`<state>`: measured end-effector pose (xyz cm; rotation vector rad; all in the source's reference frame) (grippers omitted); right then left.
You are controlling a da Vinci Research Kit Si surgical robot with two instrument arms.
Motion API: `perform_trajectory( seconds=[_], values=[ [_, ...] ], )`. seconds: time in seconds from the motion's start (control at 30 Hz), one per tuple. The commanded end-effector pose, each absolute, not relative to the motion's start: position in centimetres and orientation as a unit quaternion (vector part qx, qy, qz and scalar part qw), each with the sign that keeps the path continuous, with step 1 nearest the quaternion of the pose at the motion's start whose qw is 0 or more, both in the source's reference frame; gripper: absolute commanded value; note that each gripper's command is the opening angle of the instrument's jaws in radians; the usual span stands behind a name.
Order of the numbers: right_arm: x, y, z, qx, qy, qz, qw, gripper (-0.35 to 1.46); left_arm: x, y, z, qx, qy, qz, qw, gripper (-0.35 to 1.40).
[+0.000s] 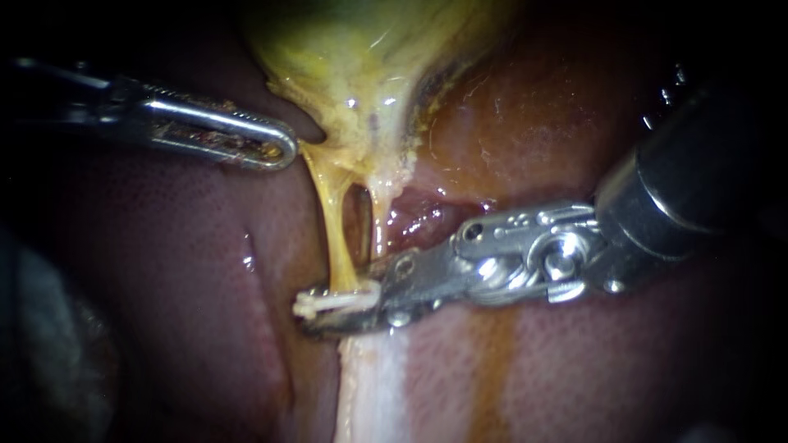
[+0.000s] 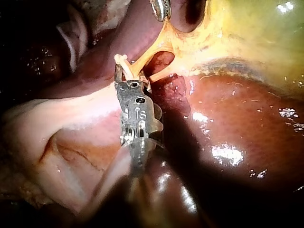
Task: Clipping second clip left tube
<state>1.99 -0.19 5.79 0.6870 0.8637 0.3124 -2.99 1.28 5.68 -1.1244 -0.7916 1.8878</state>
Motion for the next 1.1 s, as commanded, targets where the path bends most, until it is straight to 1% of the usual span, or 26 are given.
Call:
perform_trajectory(
  seconds=[0.03,0.1,0.17,0.2,0.3,0.47,0.67,0.93,1.1],
  values=[
    [1.99,-0.19,5.79,0.325,0.409,0.148,0.839,0.02,-2.99,1.28,5.68,-0.443,-0.312,0.744,0.392,-0.35],
    [1.99,-0.2,5.79,0.325,0.412,0.149,0.838,0.16,-2.98,1.28,5.68,-0.443,-0.312,0.744,0.392,-0.35],
    [2.01,-0.2,5.81,0.328,0.423,0.153,0.83,0.36,-2.98,1.28,5.68,-0.443,-0.312,0.744,0.392,-0.35],
    [2.02,-0.2,5.82,0.332,0.432,0.161,0.823,0.4,-2.98,1.28,5.68,-0.443,-0.312,0.744,0.392,-0.35],
    [2.06,-0.21,5.85,0.334,0.452,0.164,0.811,0.47,-2.97,1.28,5.68,-0.443,-0.312,0.744,0.392,-0.35],
    [2.06,-0.19,5.88,0.327,0.455,0.17,0.811,0.5,-2.95,1.28,5.68,-0.443,-0.312,0.744,0.391,-0.35],
    [1.93,-0.13,5.92,0.329,0.464,0.179,0.803,0.5,-2.92,1.28,5.68,-0.443,-0.313,0.744,0.39,-0.35],
    [1.83,-0.06,5.89,0.355,0.481,0.214,0.773,0.5,-2.86,1.29,5.7,-0.443,-0.314,0.744,0.389,-0.35],
    [1.81,-0.03,5.84,0.372,0.484,0.237,0.755,0.5,-2.86,1.28,5.72,-0.444,-0.314,0.744,0.389,-0.35]
  ],
)
